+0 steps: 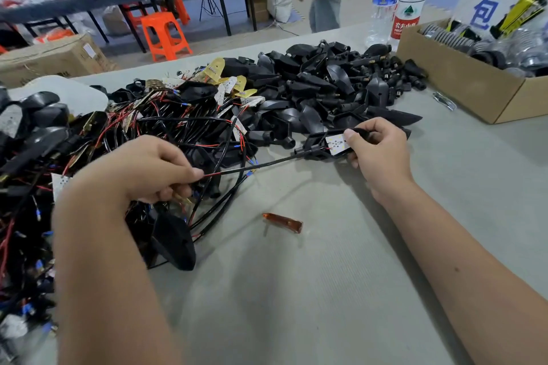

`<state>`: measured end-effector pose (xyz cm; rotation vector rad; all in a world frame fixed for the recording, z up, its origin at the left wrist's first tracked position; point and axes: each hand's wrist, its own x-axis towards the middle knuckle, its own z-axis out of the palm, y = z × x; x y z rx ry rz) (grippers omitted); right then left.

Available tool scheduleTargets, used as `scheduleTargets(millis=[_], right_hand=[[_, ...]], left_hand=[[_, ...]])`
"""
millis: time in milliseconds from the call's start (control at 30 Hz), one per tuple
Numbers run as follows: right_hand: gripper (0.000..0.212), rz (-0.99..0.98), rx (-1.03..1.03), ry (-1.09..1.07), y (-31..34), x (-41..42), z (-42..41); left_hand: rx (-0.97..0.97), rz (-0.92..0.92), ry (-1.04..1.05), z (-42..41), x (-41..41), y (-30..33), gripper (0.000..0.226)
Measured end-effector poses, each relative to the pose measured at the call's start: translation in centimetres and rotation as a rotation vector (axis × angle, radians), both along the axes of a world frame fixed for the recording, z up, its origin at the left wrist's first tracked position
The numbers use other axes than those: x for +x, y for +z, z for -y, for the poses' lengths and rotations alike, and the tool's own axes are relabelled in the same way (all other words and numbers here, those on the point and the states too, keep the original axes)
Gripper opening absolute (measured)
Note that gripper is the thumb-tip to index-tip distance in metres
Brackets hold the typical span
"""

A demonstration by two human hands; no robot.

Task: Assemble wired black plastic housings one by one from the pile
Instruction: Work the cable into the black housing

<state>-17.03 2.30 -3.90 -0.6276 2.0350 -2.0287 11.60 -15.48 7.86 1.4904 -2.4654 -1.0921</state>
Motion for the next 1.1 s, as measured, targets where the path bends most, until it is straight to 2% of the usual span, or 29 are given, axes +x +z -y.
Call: scheduleTargets(millis=[67,167,200,300,400,467,533,600,667,733,833,900,967,1033,1100], right_hand=[[0.017,-0.037,0.047,0.032,-0.1,0.0,0.0],[0.018,-0.127,0.141,0.153,-0.1,0.2,-0.2],[0.019,-0.146,0.155,0.197,0.0,0.3,-0.2],[0.022,-0.137,0.155,0.288,0.5,0.5,-0.5],[0.021,-0.116,0.121,0.395,1.3,0.7,-1.1],[0.015,-0.141,0.140,0.530,1.9,0.9,-1.5],[0.016,-0.191,0.222,0.691,2.4,1.2,-1.8],[0.023,-0.274,0.345,0.784,2.7,1.7,-2.0],[0.036,-0.369,0.445,0.785,3.1,1.9,-2.1],[0.047,-0.381,0.518,0.780,3.5,1.7,-2.4],[0.052,-0.332,0.628,0.814,4.3,0.9,-3.2],[0.054,-0.374,0.719,0.837,4.7,0.9,-3.5],[0.057,-0.373,0.778,0.869,5.3,0.9,-3.5],[0.054,-0.280,0.745,0.891,6.0,0.4,-3.7],[0.047,-0.236,0.683,0.809,6.7,-1.4,-4.0]], left_hand=[[-0.051,-0.142,0.096,0.1,1.1,0.4,0.018],[-0.108,-0.588,0.241,-0.7,0.6,1.0,0.012],[-0.106,-0.683,0.243,-1.1,0.2,1.4,0.009],[-0.024,-0.896,0.178,-2.1,-1.0,2.4,0.007],[0.051,-1.078,0.197,-2.4,-2.2,2.8,0.010],[0.117,-1.238,0.236,-2.6,-3.5,2.3,0.012],[0.126,-1.319,0.276,-3.0,-5.1,1.4,0.016],[0.158,-1.301,0.299,-3.8,-7.2,0.1,0.020],[0.235,-1.246,0.301,-4.7,-9.3,-1.5,0.020],[0.195,-1.191,0.290,-5.5,-11.1,-2.9,0.020],[-0.210,-1.045,0.205,-6.3,-13.5,-4.1,0.018],[-0.376,-0.937,0.076,-7.2,-15.2,-4.1,0.017],[-0.367,-0.859,-0.052,-7.9,-17.2,-4.2,0.018],[-0.284,-0.800,-0.137,-8.3,-19.1,-4.7,0.018],[-0.221,-0.722,-0.204,-8.4,-20.6,-5.7,0.018]])
